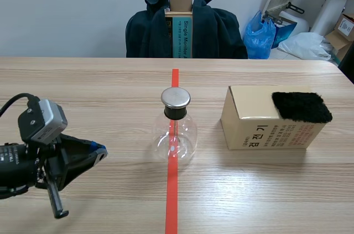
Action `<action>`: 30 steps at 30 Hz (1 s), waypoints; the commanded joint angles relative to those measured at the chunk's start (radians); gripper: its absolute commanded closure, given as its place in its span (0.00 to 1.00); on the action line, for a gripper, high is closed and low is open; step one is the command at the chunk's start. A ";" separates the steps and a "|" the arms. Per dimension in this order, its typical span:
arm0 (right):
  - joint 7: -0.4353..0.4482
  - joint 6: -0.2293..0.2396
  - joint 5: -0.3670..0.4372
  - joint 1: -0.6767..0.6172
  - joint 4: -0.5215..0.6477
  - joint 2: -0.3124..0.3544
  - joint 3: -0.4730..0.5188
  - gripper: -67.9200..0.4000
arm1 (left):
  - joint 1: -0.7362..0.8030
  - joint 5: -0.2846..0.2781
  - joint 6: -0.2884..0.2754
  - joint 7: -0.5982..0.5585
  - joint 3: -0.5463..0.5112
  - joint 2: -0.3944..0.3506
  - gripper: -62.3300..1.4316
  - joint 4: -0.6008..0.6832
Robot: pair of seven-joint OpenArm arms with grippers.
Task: Do the electroscope experiment.
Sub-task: 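Bring the plate to the electroscope and point at the metal foil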
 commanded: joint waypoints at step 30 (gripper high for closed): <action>-0.004 0.132 0.087 0.068 0.216 0.016 -0.121 0.98 | -0.248 0.023 0.006 -0.276 0.173 0.248 0.93 -0.419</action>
